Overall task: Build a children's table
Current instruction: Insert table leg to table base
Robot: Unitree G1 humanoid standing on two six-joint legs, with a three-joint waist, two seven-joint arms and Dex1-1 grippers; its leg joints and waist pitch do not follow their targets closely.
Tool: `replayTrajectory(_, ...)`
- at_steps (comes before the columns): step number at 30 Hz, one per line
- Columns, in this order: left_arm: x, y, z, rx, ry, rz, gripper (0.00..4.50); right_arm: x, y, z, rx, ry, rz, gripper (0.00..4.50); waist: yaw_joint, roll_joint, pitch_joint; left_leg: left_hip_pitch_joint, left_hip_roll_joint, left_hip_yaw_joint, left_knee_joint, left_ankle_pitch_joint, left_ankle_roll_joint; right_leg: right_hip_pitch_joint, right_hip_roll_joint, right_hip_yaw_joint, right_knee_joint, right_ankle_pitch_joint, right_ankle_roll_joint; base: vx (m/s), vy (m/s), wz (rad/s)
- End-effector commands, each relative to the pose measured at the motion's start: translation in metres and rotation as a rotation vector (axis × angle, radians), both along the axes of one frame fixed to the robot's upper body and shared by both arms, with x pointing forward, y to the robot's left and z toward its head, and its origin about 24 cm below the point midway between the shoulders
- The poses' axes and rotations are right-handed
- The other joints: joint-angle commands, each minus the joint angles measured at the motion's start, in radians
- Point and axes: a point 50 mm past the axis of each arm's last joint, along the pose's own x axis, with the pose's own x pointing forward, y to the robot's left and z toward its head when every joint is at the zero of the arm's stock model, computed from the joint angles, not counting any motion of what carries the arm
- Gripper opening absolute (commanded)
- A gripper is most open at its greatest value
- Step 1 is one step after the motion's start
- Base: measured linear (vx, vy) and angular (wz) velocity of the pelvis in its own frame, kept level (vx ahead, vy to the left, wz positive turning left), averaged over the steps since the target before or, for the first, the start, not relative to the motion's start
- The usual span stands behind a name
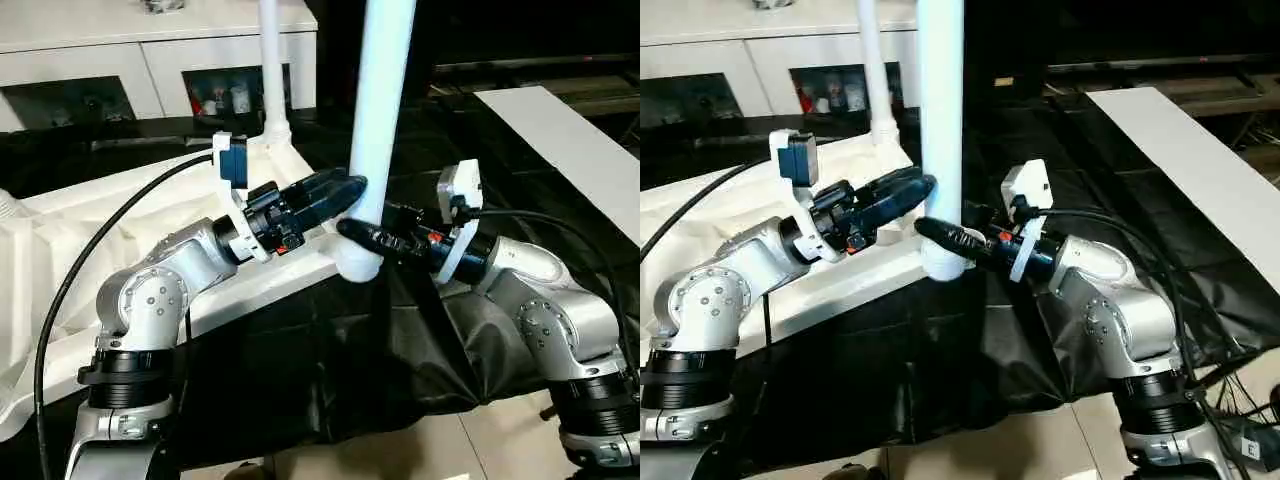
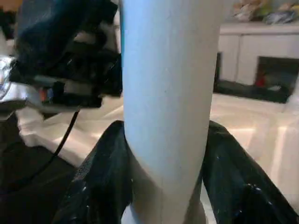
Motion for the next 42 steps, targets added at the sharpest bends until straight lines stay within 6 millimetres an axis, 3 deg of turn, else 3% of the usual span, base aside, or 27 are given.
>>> replayTrajectory(1, -0.003, -0.015, 0.007, 0.040, -0.056, -0.048, 3.12, -0.005, 0.008, -0.001, -0.026, -0.001, 0.046, 1.82, 0.000, -0.004, -0.065, 0.038, 0.024, -0.009, -0.052, -0.147, 0.034, 0.041, -0.032, 0.016, -0.059, 0.009, -0.213, 0.000, 0.000, 0.00)
replayTrajectory(5, 0.001, -0.017, 0.004, 0.094, -0.083, 0.017, 3.35, -0.007, 0.009, -0.004, -0.055, 0.004, 0.051, 1.82, -0.001, -0.006, -0.064, 0.035, 0.025, -0.011, -0.054, -0.163, 0.018, 0.043, -0.034, 0.016, -0.059, -0.017, -0.204, 0.000, 0.000, 0.00)
replayTrajectory(8, 0.005, -0.014, 0.002, 0.134, -0.083, 0.060, 2.84, -0.004, 0.008, -0.005, -0.063, 0.004, 0.027, 1.82, -0.002, -0.007, -0.064, 0.035, 0.024, -0.012, -0.054, -0.178, 0.009, 0.041, -0.034, 0.016, -0.060, -0.048, -0.198, 0.000, 0.000, 0.00)
replayTrajectory(11, 0.007, -0.011, 0.001, 0.122, -0.068, 0.068, 2.83, -0.003, 0.007, -0.004, -0.060, 0.005, 0.017, 1.82, -0.003, -0.008, -0.064, 0.034, 0.022, -0.012, -0.053, -0.173, 0.005, 0.042, -0.035, 0.016, -0.059, -0.051, -0.199, 0.000, 0.000, 0.00)
replayTrajectory(16, 0.010, -0.007, 0.002, 0.090, -0.045, 0.097, 2.19, -0.002, 0.006, -0.004, -0.058, 0.002, 0.013, 1.82, -0.002, -0.008, -0.066, 0.034, 0.021, -0.011, -0.049, -0.167, 0.014, 0.040, -0.033, 0.016, -0.058, -0.041, -0.206, 0.000, 0.000, 0.00)
replayTrajectory(23, 0.011, -0.005, 0.003, 0.093, -0.022, 0.095, 1.98, -0.001, 0.004, -0.003, -0.061, -0.004, 0.009, 1.82, 0.000, -0.009, -0.068, 0.035, 0.022, -0.010, -0.046, -0.147, 0.027, 0.041, -0.033, 0.015, -0.054, -0.015, -0.216, 0.000, 0.000, 0.00)
replayTrajectory(27, 0.011, -0.009, 0.001, 0.180, -0.043, 0.094, 1.98, 0.001, 0.003, -0.004, -0.069, -0.006, 0.000, 1.82, 0.001, -0.008, -0.068, 0.035, 0.022, -0.011, -0.045, -0.149, 0.025, 0.041, -0.034, 0.015, -0.053, -0.019, -0.215, 0.000, 0.000, 0.00)
replayTrajectory(30, 0.011, -0.010, 0.001, 0.208, -0.054, 0.095, 1.97, 0.002, 0.002, -0.004, -0.068, 0.000, -0.009, 2.52, 0.000, -0.010, -0.068, 0.035, 0.022, -0.011, -0.045, -0.150, 0.026, 0.041, -0.034, 0.015, -0.053, -0.022, -0.214, 0.000, 0.000, 0.00)
replayTrajectory(35, 0.009, -0.014, 0.003, 0.280, -0.113, 0.073, 1.95, 0.002, 0.002, -0.004, -0.083, 0.030, 0.014, 2.73, 0.000, -0.013, -0.067, 0.033, 0.021, -0.010, -0.044, -0.148, 0.021, 0.041, -0.035, 0.016, -0.053, -0.041, -0.206, 0.000, 0.000, 0.00)
replayTrajectory(42, 0.007, -0.020, 0.006, 0.307, -0.150, 0.045, 1.93, 0.002, 0.003, -0.015, -0.201, 0.085, 0.036, 3.47, 0.000, -0.014, -0.066, 0.033, 0.021, -0.010, -0.043, -0.161, 0.011, 0.040, -0.035, 0.016, -0.053, -0.075, -0.206, 0.000, 0.000, 0.00)
